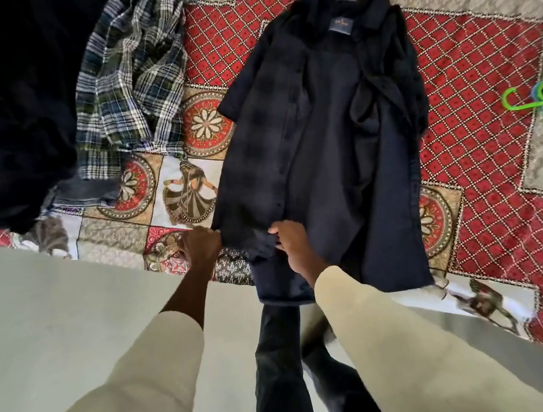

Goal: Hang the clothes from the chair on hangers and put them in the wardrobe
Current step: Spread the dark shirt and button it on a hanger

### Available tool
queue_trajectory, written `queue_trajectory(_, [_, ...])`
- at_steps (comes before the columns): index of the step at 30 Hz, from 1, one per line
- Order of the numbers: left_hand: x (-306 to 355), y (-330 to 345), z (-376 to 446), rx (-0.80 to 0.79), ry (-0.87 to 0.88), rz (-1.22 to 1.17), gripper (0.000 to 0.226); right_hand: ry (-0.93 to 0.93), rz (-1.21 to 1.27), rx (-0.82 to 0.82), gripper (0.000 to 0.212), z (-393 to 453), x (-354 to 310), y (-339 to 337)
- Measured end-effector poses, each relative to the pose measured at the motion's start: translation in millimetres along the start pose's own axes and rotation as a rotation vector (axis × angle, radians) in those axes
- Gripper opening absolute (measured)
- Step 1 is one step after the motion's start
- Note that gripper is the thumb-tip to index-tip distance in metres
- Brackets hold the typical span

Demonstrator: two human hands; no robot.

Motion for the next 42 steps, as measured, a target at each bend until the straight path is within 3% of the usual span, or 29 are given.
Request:
queue_trajectory(2, [-3, -2, -6, -0.046, 0.066, -0.194, 0.01, 0.065, 0.266, 0.122, 0.012, -10, 10, -18])
queue_trajectory(4, [-4, 2, -23, -0.138, 0.037, -0.431, 0.011, 0.098, 0.393, 0.224, 0.014, -26, 19, -41])
queue_trajectory(7, [-3, 19, -53, -0.388, -0.033, -0.504, 0.008, 0.092, 0.223, 0.33, 0.019, -42, 31, -81])
queue_trajectory(9, [-15, 34, -68, -0.581, -0.169, -0.562, 0.015, 0.081, 0.079, 0.363, 0.013, -52, 36, -108])
queue_trajectory(11, [-23, 35, -69, -0.527, -0.142, -0.547, 0.003, 0.057, 0.156, 0.48, 0.028, -59, 45, -143])
queue_trajectory(13, [-26, 35, -62, -0.4, 0.065, -0.339, 0.043, 0.015, 0.257, 0.621, 0.038, -71, 47, -179])
queue_trajectory(15, [-15, 43, -65, -0.382, 0.23, -0.079, 0.08, 0.006, 0.178, 0.779, 0.04, -75, 41, -196])
queue_trajectory(18, [0, 63, -62, -0.438, 0.297, 0.132, 0.1, -0.031, -0.338, 0.999, 0.051, -78, 24, -189])
queue_trajectory(21, [13, 81, -68, -0.491, 0.25, -0.004, 0.086, -0.262, -0.867, 0.884, 0.052, -73, 16, -148])
queue_trajectory(25, [14, 79, -77, -0.363, 0.119, -0.337, 0.027, -0.507, -1.308, 0.822, 0.055, -79, 25, -97])
queue_trajectory(28, [9, 55, -70, -0.131, -0.007, -0.591, 0.014, -0.474, -1.392, 0.705, 0.055, -74, 36, -80])
queue_trajectory(31, [4, 12, -71, 0.183, -0.073, -0.703, 0.023, -0.322, -1.363, 0.523, 0.05, -63, 49, -77])
queue_trajectory(33, [-1, -14, -78, 0.243, 0.045, -0.514, 0.028, -0.233, -1.329, 0.491, 0.043, -64, 56, -85])
queue_trajectory(35, [-16, -22, -79, 0.154, 0.162, -0.161, 0.026, -0.203, -1.297, 0.465, 0.038, -66, 61, -94])
queue_trajectory(36, [-30, -25, -75, 0.107, 0.148, 0.006, 0.026, -0.196, -1.289, 0.438, 0.036, -67, 63, -96])
queue_trajectory(39, [-61, -34, -59, 0.126, -0.114, 0.359, 0.038, -0.161, -1.225, 0.436, 0.029, -64, 63, -100])
queue_trajectory(40, [-56, -33, -57, 0.146, -0.092, 0.468, 0.042, -0.169, -1.14, 0.475, 0.028, -63, 58, -100])
queue_trajectory(42, [-30, -15, -57, 0.084, 0.177, 0.568, 0.051, -0.21, -0.861, 0.51, 0.027, -57, 48, -100])
Point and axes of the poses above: each hand's wrist, its own z-axis towards the middle knuckle, its own y-axis out of the palm, x = y × z, the point moved 6 cm from there along z, towards the middle knuckle, and after that the axes turned 12 degrees about -z, right-handed, at the moved point
